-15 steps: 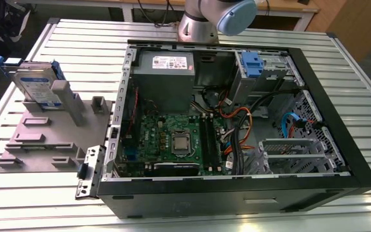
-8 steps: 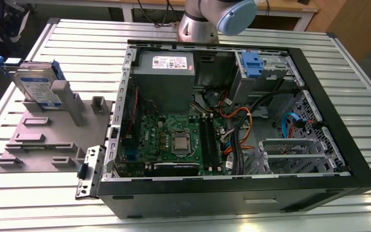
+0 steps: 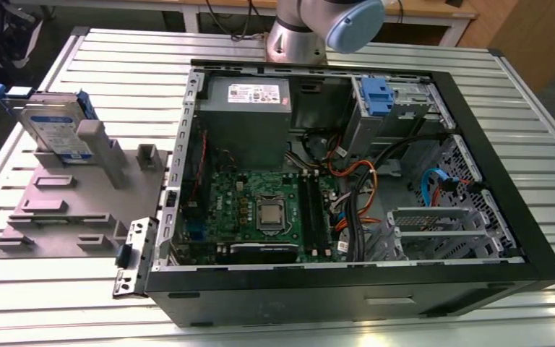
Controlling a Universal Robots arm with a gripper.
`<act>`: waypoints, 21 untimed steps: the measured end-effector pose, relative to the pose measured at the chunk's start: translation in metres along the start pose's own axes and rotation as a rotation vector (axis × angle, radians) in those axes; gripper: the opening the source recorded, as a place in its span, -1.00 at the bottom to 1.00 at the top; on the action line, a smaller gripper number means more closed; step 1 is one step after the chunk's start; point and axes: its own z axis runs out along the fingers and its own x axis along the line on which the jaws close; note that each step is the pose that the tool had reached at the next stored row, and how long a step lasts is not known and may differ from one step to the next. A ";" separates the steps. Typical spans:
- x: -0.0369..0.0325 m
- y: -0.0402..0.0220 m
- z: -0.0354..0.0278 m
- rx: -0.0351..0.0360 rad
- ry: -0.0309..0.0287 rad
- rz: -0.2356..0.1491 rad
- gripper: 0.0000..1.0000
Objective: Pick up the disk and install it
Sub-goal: 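Reach for the disk, then pick up the disk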
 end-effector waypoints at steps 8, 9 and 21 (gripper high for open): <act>-0.0068 -0.0077 0.0017 0.0002 0.0002 0.004 -0.79; -0.0073 -0.0077 0.0018 0.0002 0.0002 0.004 -0.79; -0.0078 -0.0078 0.0018 0.0002 0.0002 0.004 -0.79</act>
